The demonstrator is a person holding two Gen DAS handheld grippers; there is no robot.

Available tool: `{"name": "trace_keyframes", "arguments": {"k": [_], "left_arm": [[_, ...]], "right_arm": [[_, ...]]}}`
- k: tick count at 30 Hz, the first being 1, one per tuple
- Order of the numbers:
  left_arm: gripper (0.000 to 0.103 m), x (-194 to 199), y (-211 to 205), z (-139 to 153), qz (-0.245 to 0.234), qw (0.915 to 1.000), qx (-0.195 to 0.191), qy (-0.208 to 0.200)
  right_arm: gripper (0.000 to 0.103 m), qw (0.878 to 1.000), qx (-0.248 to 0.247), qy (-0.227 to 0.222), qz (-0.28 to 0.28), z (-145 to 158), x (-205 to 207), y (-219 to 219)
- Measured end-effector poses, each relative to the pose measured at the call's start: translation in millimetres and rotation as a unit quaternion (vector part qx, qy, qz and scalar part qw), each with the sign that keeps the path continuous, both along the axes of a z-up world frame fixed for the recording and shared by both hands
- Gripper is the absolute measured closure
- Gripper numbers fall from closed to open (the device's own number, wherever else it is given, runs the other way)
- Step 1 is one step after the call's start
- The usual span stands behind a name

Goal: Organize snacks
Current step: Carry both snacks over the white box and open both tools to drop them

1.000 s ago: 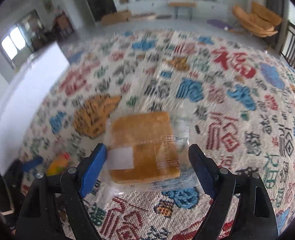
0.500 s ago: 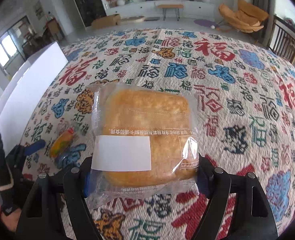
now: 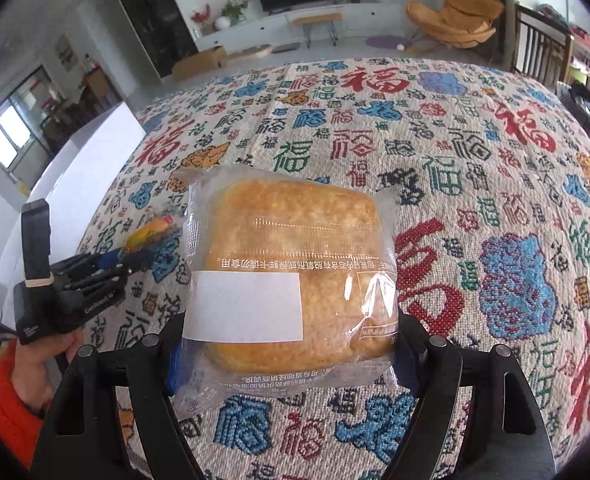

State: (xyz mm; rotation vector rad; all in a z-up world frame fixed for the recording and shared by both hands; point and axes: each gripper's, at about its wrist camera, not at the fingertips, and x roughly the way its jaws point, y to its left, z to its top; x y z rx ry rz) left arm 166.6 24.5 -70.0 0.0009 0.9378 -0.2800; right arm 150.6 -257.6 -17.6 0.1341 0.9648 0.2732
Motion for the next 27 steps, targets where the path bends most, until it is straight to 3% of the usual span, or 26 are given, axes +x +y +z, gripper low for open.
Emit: {"name": "trace_keyframes", "arguments": {"k": [4, 7, 13, 18, 23, 25, 27], "left_arm": [[0.078, -32, 23, 29, 0.016, 0.9964, -0.082, -0.016], [0.078, -59, 44, 63, 0.028, 0.9887, -0.142, -0.039], [0.077, -93, 111, 140, 0.067, 0.9731, -0.194, -0.105], [0.076, -111, 195, 181, 0.126, 0.9663, -0.168, -0.149], [0.068, -105, 283, 168, 0.223, 0.9617, -0.088, -0.133], [0.047, -101, 315, 151, 0.272, 0.9555, -0.043, -0.105], [0.034, -102, 341, 135, 0.301, 0.9492, -0.041, -0.081]], "right_arm": [[0.023, 1.000, 0.008, -0.026, 0.010, 27, -5, 8], [0.023, 0.998, 0.009, -0.049, 0.029, 48, -8, 29], [0.023, 0.989, 0.036, -0.088, 0.111, 100, -8, 109], [0.022, 0.972, 0.061, -0.113, 0.198, 143, -4, 208], [0.021, 0.953, 0.071, -0.120, 0.269, 167, 7, 321], [0.019, 0.948, 0.084, -0.100, 0.289, 165, 14, 362], [0.019, 0.949, 0.082, -0.065, 0.299, 155, 24, 400]]}}
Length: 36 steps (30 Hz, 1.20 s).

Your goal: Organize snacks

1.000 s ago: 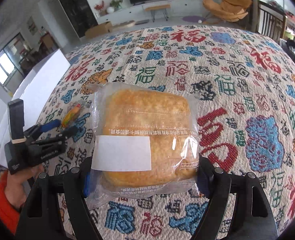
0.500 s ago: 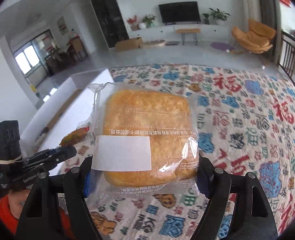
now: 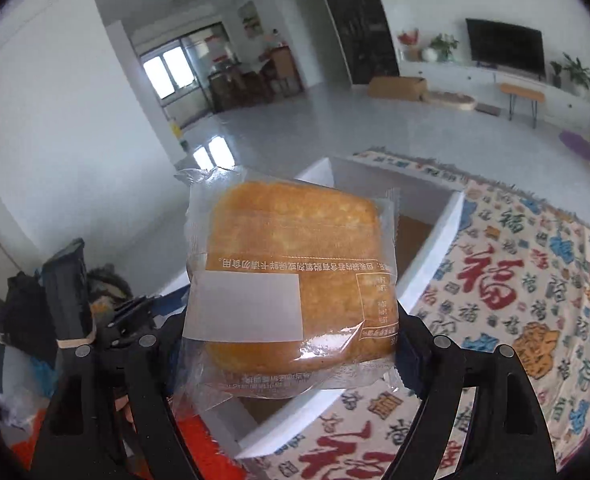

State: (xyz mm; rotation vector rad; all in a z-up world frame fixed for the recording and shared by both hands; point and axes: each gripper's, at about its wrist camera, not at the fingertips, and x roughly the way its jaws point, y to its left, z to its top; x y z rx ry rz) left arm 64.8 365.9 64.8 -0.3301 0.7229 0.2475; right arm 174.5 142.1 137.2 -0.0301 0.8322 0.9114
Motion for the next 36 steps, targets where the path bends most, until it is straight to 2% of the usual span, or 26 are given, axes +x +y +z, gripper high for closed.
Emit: {"name": "trace_keyframes", "arguments": {"k": [4, 6, 10, 12, 13, 14, 15, 16, 17, 19, 20, 21, 23, 24, 26, 27, 29, 30, 32, 34, 36], "left_arm": [[0.026, -10, 24, -21, 0.023, 0.9994, -0.014, 0.020], [0.022, -15, 21, -25, 0.023, 0.9996, -0.007, 0.017], [0.022, -14, 13, -28, 0.015, 0.9998, 0.000, 0.013], [0.021, -19, 10, -25, 0.015, 0.9999, 0.003, 0.006], [0.019, -22, 9, -23, 0.017, 0.9998, 0.005, 0.001], [0.017, -25, 11, -22, 0.021, 0.9998, 0.006, -0.003], [0.015, -28, 14, -20, 0.024, 0.9997, 0.008, -0.006], [0.015, -31, 16, -19, 0.026, 0.9996, 0.009, -0.008], [0.015, -35, 18, -17, 0.027, 0.9995, 0.011, -0.009], [0.015, -40, 17, -16, 0.032, 0.9992, 0.019, -0.013], [0.014, -45, 15, -15, 0.034, 0.9990, 0.026, -0.015], [0.013, -47, 12, -14, 0.037, 0.9985, 0.037, -0.016], [0.007, -48, 2, -8, 0.047, 0.9959, 0.075, -0.015], [0.002, -48, -4, -5, 0.056, 0.9932, 0.102, -0.013], [0.000, -48, -24, 3, 0.073, 0.9841, 0.161, -0.017], [0.000, -48, -33, 6, 0.077, 0.9796, 0.184, -0.020], [0.000, -45, -47, 9, 0.092, 0.9735, 0.209, -0.011], [0.000, -44, -52, 9, 0.094, 0.9716, 0.217, 0.001], [0.000, -43, -58, 8, 0.083, 0.9727, 0.216, 0.013], [0.000, -44, -59, 7, 0.073, 0.9776, 0.196, 0.019], [0.000, -48, -57, 8, 0.075, 0.9797, 0.185, 0.016]], "right_arm": [[0.018, 0.996, -0.043, 0.079, 0.009, -27, 13, 40], [0.018, 0.994, -0.042, 0.095, 0.014, -34, 14, 43], [0.017, 0.997, -0.025, 0.065, 0.041, -38, 10, 53], [0.013, 0.997, -0.070, 0.026, 0.034, -43, 7, 68], [0.013, 0.996, -0.059, 0.061, 0.032, -43, 8, 70], [0.014, 0.993, 0.003, 0.097, 0.060, -43, 9, 68], [0.014, 0.995, 0.010, 0.063, 0.072, -40, 7, 72], [0.013, 0.998, -0.055, 0.001, 0.037, -40, 6, 80], [0.012, 0.996, -0.086, 0.000, 0.015, -44, 11, 84], [0.014, 0.995, -0.005, 0.095, 0.040, -49, 19, 75], [0.014, 0.994, 0.012, 0.100, 0.041, -47, 17, 71], [0.014, 0.996, 0.011, 0.076, 0.039, -40, 10, 69], [0.014, 1.000, 0.008, -0.015, 0.023, -24, -10, 57], [0.013, 0.998, 0.011, -0.065, 0.006, -16, -23, 49], [0.010, 0.992, 0.002, -0.127, -0.014, -13, -39, 38], [0.009, 0.991, -0.024, -0.130, -0.022, -18, -40, 39], [0.009, 0.993, -0.091, -0.068, -0.027, -37, -31, 44], [0.009, 0.994, -0.093, -0.042, -0.035, -41, -26, 40], [0.009, 0.997, -0.054, -0.036, -0.050, -42, -28, 21], [0.009, 0.994, -0.015, -0.081, -0.078, -35, -36, 4], [0.009, 0.988, 0.033, -0.129, -0.084, -29, -53, -1]]}}
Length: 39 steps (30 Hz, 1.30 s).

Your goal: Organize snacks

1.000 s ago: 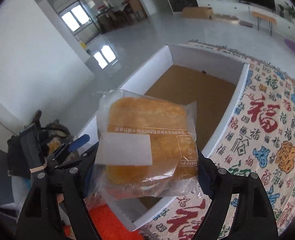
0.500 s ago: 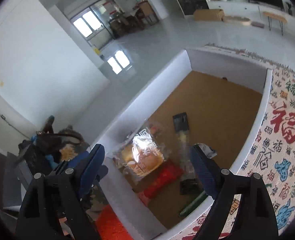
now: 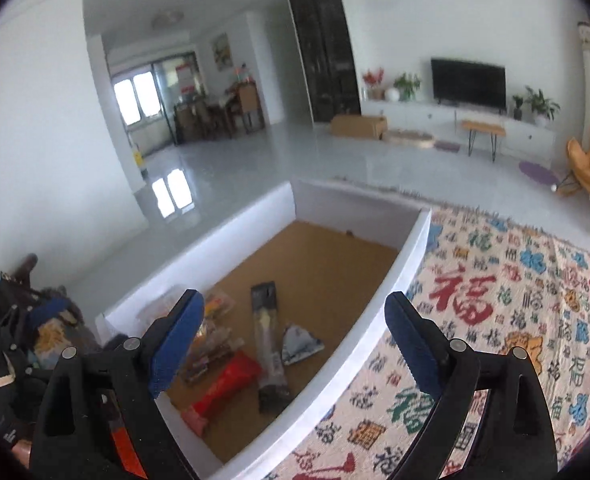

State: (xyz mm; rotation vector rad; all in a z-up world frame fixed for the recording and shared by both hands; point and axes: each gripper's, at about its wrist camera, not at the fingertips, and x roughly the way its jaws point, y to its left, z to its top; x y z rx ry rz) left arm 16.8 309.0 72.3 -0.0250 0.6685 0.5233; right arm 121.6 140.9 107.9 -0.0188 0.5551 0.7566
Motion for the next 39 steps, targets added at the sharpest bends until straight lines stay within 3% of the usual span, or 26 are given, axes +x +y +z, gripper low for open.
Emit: {"name": "trace_keyframes", "arguments": {"k": [2, 5, 9, 13, 15, 20, 26, 39], "left_arm": [[0.000, -2, 0, -2, 0.006, 1.0000, 0.004, -0.001], [0.000, 1, 1, -4, 0.012, 0.9999, -0.003, 0.012], [0.000, -4, 0, -4, 0.011, 0.9999, -0.004, 0.008], [0.000, -10, 2, 0, 0.022, 0.9997, 0.014, -0.001], [0.000, -11, 5, 3, 0.027, 0.9996, 0.005, -0.007], [0.000, -13, 14, 6, 0.033, 0.9987, -0.036, -0.013], [0.000, -14, 18, 12, 0.036, 0.9977, -0.056, -0.015], [0.000, -6, 26, 6, 0.044, 0.9975, -0.055, 0.001]], "right_arm": [[0.009, 0.999, 0.021, 0.009, 0.030, -1, 0, 1], [0.009, 0.995, -0.018, 0.082, 0.060, -12, 9, 13], [0.009, 0.998, -0.033, 0.003, 0.043, -6, -14, 13], [0.009, 0.996, 0.045, -0.074, 0.035, 4, -40, -10], [0.009, 0.996, 0.059, -0.058, 0.037, -1, -39, -13], [0.009, 0.998, -0.057, 0.003, 0.034, -2, -29, 23], [0.009, 0.991, -0.092, 0.077, 0.051, -14, -20, 40], [0.009, 0.986, -0.133, 0.086, 0.055, -29, -14, 60]]}}
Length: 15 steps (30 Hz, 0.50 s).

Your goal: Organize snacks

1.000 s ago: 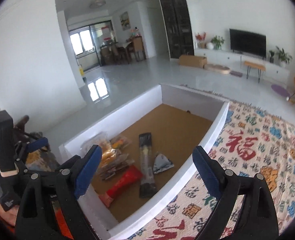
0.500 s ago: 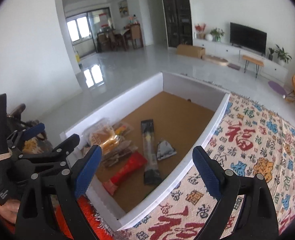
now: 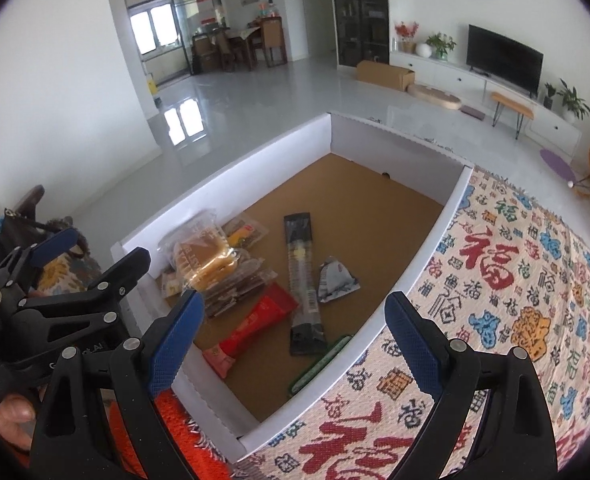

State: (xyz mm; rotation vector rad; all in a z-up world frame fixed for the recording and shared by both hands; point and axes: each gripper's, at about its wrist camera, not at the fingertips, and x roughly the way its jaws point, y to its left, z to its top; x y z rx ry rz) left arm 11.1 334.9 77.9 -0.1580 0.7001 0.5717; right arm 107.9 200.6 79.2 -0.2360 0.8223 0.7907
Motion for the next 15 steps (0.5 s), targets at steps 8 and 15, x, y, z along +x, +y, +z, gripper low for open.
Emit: {"name": "trace_keyframes", "arguments": {"k": [8, 15], "left_arm": [[0.000, 1.9, 1.5, -1.8, 0.008, 0.9999, 0.010, 0.002], [0.000, 3.8, 7.1, -5.8, 0.009, 0.9999, 0.004, 0.004]], "right_arm": [[0.009, 1.000, -0.013, -0.003, 0.001, -2.6, 1.7, 3.0], [0.009, 1.000, -0.017, -0.005, -0.003, -4.8, 5.0, 6.5]]}}
